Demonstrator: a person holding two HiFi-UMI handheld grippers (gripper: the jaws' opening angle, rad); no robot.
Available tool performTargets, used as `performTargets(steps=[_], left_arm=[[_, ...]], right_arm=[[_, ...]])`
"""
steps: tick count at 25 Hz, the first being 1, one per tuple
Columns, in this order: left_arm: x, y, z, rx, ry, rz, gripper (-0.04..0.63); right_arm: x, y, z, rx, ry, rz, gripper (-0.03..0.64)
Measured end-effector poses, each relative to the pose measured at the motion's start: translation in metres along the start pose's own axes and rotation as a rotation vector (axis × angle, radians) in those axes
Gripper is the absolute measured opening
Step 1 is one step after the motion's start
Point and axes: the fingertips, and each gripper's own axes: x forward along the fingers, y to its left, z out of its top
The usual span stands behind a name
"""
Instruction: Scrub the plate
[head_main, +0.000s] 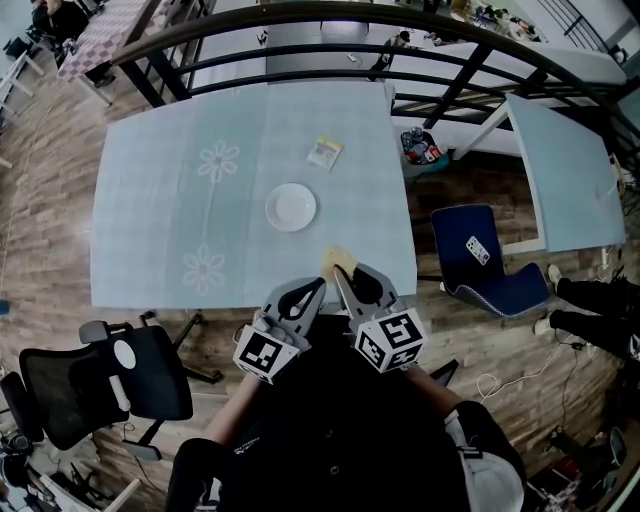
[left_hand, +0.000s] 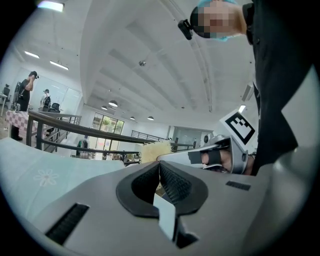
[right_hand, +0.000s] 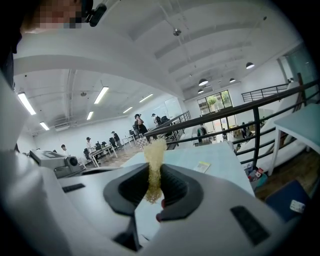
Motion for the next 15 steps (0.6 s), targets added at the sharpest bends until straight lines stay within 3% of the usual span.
performTargets(steps=[4, 11, 15], left_arm=[[0.002, 0.008, -0.015, -0.061, 0.021, -0.031, 0.014], [-0.001, 0.034, -0.019, -0.246, -0.018, 0.005, 0.014], [0.000, 0.045, -0.021, -0.290, -0.011, 0.010, 0.014]], right_arm=[[0.006, 0.001, -0.006, 0.009, 0.030, 0.011, 0.060], [0.017, -0.001, -0.012, 0.024, 0.094, 0.030, 0.060], [0.027, 0.001, -0.017, 0.030, 0.132, 0.043, 0.058]])
